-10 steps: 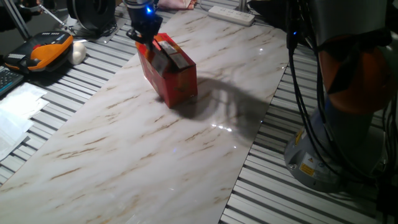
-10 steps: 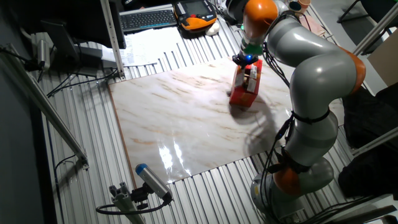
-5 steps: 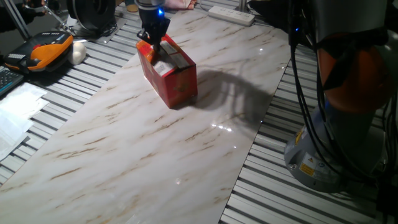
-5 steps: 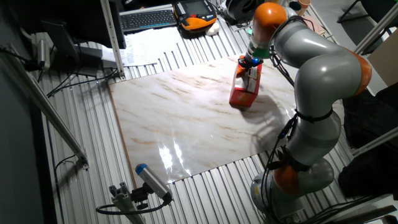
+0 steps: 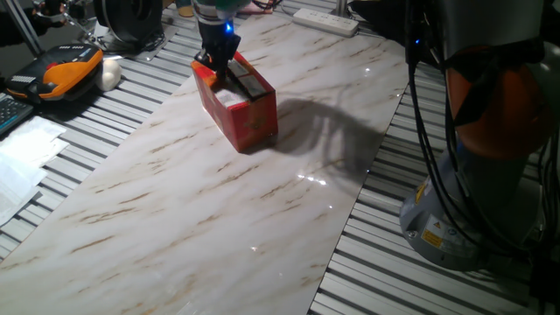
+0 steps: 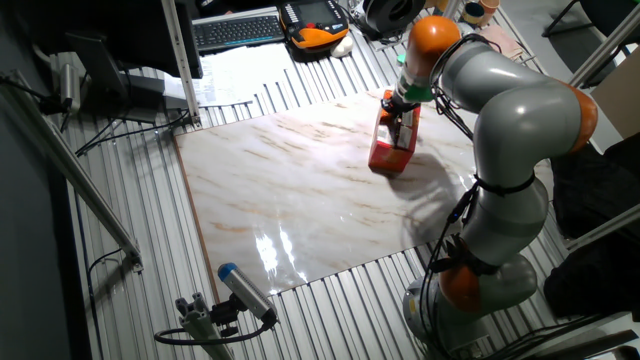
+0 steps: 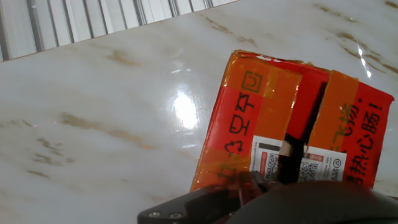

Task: Cover the box

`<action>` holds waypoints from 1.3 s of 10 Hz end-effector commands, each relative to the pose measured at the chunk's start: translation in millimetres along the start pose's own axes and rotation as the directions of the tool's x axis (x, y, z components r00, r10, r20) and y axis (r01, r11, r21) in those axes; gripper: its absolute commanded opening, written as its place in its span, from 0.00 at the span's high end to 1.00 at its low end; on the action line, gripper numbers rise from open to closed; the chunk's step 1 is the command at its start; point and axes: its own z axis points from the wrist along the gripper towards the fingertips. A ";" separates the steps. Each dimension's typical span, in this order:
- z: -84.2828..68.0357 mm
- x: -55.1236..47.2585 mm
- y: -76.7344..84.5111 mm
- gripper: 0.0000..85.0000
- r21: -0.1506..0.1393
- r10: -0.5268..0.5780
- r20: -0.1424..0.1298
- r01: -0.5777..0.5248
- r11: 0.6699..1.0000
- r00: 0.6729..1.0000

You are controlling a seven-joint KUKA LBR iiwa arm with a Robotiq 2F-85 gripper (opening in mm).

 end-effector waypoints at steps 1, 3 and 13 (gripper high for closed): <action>2.2 -0.3 0.0 1.00 -0.003 0.000 0.004 0.000 1.000 1.000; 4.5 -0.3 1.1 1.00 -0.009 0.000 0.006 0.000 1.000 1.000; -22.8 -0.9 1.4 1.00 0.024 0.005 -0.016 -0.004 1.000 1.000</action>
